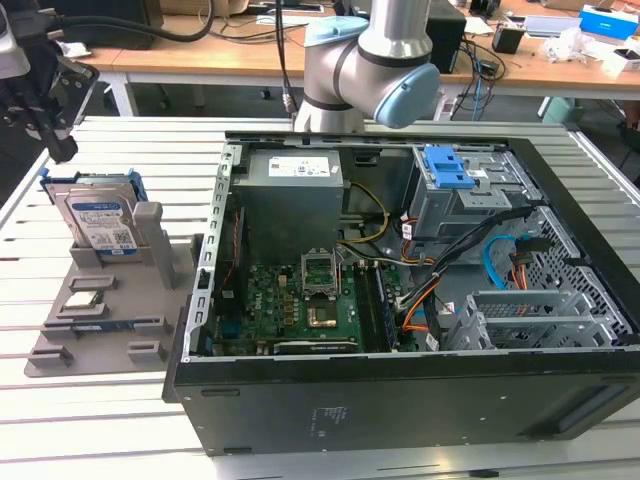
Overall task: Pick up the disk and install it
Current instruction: 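Reach for the disk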
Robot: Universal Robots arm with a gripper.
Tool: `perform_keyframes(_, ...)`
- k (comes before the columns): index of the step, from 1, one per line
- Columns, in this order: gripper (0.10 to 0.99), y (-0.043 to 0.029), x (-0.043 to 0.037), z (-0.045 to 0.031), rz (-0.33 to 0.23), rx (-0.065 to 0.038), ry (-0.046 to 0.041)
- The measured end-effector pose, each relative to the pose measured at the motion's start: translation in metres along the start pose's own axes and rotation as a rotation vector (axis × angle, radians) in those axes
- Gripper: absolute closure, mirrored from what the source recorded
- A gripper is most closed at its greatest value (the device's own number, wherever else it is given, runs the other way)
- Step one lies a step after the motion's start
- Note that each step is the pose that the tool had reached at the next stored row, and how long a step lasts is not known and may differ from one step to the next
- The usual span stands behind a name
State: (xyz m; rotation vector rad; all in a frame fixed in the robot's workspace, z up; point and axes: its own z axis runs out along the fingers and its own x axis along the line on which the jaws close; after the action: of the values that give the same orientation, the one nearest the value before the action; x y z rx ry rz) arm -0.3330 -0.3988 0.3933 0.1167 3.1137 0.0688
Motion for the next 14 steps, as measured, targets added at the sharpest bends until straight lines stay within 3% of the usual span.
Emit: perform_keyframes(14, 0.980, -0.0018, 0.0243, -0.0006, 0.000, 0.000, 0.0000)
